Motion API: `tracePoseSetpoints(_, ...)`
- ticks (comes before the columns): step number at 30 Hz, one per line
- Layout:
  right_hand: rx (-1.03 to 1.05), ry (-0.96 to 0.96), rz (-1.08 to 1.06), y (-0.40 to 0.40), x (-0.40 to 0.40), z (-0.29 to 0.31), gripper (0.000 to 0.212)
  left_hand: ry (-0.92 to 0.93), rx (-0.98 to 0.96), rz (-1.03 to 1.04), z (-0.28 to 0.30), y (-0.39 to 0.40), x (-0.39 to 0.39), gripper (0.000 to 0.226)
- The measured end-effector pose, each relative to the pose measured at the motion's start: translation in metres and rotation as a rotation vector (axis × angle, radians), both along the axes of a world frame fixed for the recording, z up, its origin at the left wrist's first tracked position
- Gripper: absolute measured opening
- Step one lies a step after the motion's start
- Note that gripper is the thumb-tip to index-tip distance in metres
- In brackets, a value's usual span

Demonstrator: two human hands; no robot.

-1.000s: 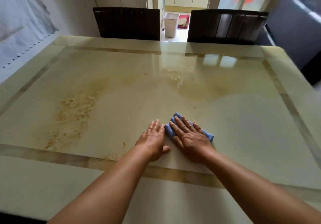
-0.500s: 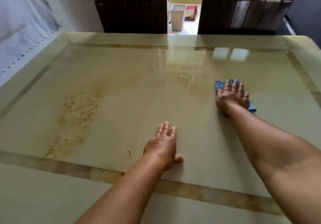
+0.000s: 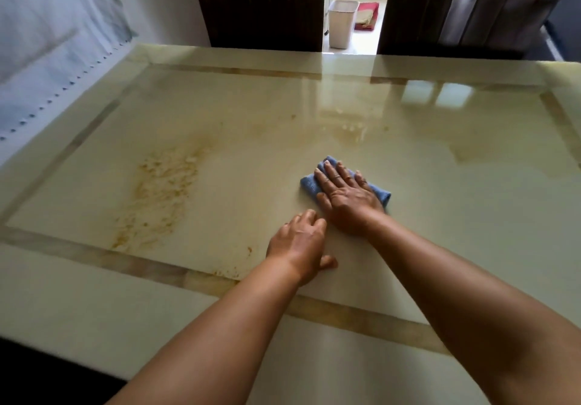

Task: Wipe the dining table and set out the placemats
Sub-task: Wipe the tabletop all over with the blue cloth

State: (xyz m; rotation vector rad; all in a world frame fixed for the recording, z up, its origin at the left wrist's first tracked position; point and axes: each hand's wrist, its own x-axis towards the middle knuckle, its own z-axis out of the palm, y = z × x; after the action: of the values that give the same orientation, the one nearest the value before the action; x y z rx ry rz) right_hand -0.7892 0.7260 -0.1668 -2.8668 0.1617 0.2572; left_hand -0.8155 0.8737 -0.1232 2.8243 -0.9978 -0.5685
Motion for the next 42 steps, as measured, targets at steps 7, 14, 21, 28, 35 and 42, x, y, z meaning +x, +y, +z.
tracePoseSetpoints(7,0.012,0.007,0.103,0.058,-0.039,-0.001,0.057,-0.054,-0.017,0.218,0.025,0.086,0.014,0.052)
tracePoseSetpoints(14,0.133,0.044,0.188,0.139,-0.090,0.002,0.058,0.209,0.195,0.330,0.037,0.178,0.013,0.097)
tracePoseSetpoints(21,0.050,0.021,0.350,0.191,-0.113,-0.008,0.056,0.347,0.203,0.456,0.017,0.206,-0.024,0.111)
tracePoseSetpoints(28,0.033,-0.021,0.285,0.168,-0.042,0.000,0.052,0.305,0.095,0.364,0.016,0.241,-0.027,0.106)
tracePoseSetpoints(35,0.007,0.022,-0.070,0.162,0.022,0.002,0.054,0.268,0.036,0.437,0.013,0.274,-0.014,0.098)
tracePoseSetpoints(42,0.038,0.012,0.207,0.220,-0.037,-0.005,0.059,0.301,0.148,0.394,0.002,0.280,-0.009,0.100)
